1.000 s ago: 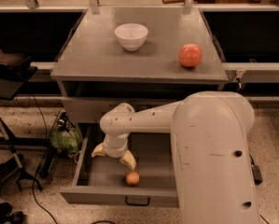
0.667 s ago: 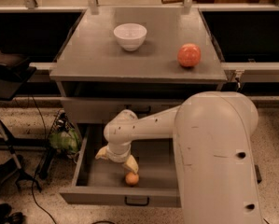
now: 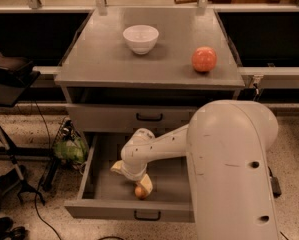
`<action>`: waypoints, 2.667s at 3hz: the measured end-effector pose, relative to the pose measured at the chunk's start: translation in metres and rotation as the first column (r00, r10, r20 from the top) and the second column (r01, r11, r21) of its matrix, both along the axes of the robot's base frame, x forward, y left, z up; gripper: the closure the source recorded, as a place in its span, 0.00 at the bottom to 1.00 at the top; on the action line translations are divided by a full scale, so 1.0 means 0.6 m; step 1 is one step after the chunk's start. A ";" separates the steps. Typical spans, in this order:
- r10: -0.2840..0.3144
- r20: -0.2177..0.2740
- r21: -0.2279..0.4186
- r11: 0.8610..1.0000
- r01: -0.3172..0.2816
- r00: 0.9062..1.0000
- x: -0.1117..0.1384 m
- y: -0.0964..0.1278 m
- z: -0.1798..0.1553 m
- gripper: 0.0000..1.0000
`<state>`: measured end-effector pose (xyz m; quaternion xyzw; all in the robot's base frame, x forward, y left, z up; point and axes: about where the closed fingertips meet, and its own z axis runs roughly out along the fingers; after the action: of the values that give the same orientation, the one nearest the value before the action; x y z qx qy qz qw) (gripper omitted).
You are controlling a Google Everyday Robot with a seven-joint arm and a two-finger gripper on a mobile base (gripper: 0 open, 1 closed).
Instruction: Pick orange from middle drawer and place on counter
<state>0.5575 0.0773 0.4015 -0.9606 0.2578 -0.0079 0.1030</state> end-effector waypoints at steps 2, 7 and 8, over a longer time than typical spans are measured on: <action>-0.070 -0.032 0.031 0.997 0.071 0.997 0.004 -0.028 -0.067 0.15; -0.182 -0.159 0.083 0.977 0.197 0.970 0.001 -0.092 0.036 1.00; -0.193 -0.135 0.100 0.973 0.207 0.972 -0.009 -0.129 0.131 1.00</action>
Offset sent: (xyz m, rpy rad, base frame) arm 0.0009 -0.0289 -0.0583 0.0601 0.0452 -0.1135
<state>0.5520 -0.0002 0.4798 -0.9209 0.3594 0.0562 0.1397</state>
